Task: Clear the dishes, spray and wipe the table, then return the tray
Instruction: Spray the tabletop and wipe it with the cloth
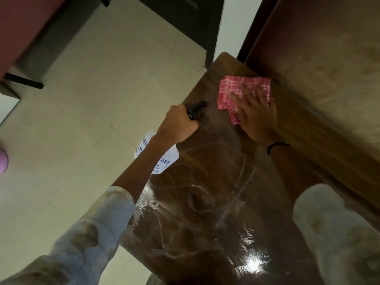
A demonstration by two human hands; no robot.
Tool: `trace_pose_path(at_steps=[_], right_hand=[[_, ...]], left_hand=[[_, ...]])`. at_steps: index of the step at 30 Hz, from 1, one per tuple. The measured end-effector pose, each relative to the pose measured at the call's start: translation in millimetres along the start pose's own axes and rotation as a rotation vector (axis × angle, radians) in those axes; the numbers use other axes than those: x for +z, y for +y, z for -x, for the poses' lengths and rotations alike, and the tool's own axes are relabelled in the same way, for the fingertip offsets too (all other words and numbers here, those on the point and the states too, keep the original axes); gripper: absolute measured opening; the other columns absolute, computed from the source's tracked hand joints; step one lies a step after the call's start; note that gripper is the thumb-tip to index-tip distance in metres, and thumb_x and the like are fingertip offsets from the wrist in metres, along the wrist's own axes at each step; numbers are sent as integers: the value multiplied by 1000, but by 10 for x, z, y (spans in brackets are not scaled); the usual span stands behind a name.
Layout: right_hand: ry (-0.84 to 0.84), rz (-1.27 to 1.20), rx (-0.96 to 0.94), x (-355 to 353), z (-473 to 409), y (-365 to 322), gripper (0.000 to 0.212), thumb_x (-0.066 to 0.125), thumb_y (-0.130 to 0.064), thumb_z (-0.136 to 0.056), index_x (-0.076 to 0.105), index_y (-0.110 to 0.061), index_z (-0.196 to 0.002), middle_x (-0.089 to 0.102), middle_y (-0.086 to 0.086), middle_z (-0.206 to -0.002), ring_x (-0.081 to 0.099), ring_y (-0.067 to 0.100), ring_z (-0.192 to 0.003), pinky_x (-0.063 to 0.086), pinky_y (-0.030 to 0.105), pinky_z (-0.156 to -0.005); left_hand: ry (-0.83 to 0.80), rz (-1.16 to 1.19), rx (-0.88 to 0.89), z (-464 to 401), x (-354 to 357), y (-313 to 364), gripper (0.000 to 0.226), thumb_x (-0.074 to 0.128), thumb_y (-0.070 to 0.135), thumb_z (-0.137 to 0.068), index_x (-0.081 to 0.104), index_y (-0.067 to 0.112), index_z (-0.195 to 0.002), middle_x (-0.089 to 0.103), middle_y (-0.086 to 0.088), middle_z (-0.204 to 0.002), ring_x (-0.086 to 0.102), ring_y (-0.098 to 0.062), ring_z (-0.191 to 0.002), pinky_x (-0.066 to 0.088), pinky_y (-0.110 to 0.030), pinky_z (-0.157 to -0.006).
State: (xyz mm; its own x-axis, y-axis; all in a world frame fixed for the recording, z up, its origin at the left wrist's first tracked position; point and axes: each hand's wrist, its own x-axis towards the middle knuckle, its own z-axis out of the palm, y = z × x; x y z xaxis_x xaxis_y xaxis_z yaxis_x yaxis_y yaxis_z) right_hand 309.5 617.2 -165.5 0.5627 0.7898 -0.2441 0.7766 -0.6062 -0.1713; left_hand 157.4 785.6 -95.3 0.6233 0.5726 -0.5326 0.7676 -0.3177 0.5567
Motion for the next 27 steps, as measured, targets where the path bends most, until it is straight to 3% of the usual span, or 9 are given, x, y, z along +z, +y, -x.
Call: trace_pose_path(at_steps=[3, 5, 9, 11, 13, 17, 20, 23, 27], right_hand=[[51, -63, 163, -28, -272, -211, 52, 40, -36, -99, 25, -34, -148, 9, 2, -161, 1, 36, -146, 7, 68, -110], [68, -97, 157, -35, -460, -474, 56, 49, -31, -96, 28, -36, -147, 11, 2, -160, 2, 36, -146, 4, 67, -109], [16, -46, -70, 73, -441, -899, 65, 59, -31, -90, 28, -37, -146, 14, 0, -160, 5, 34, -146, 5, 63, -111], [-6, -39, -217, 131, -221, -922, 60, 56, -29, -90, 32, -37, -145, 17, -1, -159, 7, 32, -146, 7, 61, -111], [-10, 2, -317, 179, 24, -751, 49, 43, -32, -93, 38, -37, -142, 23, -2, -157, 13, 30, -146, 14, 61, -109], [8, -9, -86, 155, 417, -182, 45, 30, -37, -99, 35, -38, -143, 25, -1, -157, 18, 32, -144, 28, 63, -104], [37, -37, 107, 154, 714, 50, 48, 37, -33, -100, 27, -39, -147, 16, -4, -159, 8, 30, -147, 24, 63, -105], [40, -35, 101, 190, 1002, 108, 50, 39, -33, -100, 25, -40, -147, 12, -5, -160, 5, 29, -147, 22, 65, -105], [37, -38, 82, 250, 1178, 162, 50, 41, -31, -100, 25, -40, -147, 14, -5, -160, 7, 30, -147, 25, 68, -101]], left_hand=[[7, 3, 6, 65, 8, -76, 39, 62, 22, -82, 54, -4, -109, 55, -24, -106, 59, -40, -89, 43, -35, -68], [15, -19, -3, 123, 34, -119, 41, 62, 26, -82, 53, -3, -111, 53, -20, -103, 59, -37, -86, 43, -34, -67], [-1, -41, 26, 269, 56, -260, 46, 56, 35, -73, 60, 0, -102, 58, -16, -81, 60, -38, -72, 39, -30, -55], [-22, -64, 62, 353, 83, -306, 34, 58, 27, -76, 63, 1, -97, 54, -6, -65, 60, -38, -68, 35, -26, -52], [-47, -129, 63, 459, 140, -315, 25, 59, 20, -81, 60, 0, -96, 54, -6, -72, 58, -34, -71, 35, -27, -57], [-125, -153, 79, 711, 341, -295, 28, 61, 22, -81, 57, 2, -101, 60, -18, -92, 61, -33, -83, 40, -31, -65], [-211, -156, 127, 931, 499, -218, 23, 61, 19, -82, 59, 0, -96, 58, -13, -77, 62, -33, -79, 48, -34, -66], [-340, -120, 122, 1129, 671, -128, 23, 60, 17, -84, 57, 0, -100, 56, -13, -84, 57, -27, -71, 48, -35, -61], [-372, -183, 120, 1316, 868, -75, 21, 60, 16, -82, 56, 2, -98, 51, -11, -96, 54, -25, -79, 43, -34, -66]])
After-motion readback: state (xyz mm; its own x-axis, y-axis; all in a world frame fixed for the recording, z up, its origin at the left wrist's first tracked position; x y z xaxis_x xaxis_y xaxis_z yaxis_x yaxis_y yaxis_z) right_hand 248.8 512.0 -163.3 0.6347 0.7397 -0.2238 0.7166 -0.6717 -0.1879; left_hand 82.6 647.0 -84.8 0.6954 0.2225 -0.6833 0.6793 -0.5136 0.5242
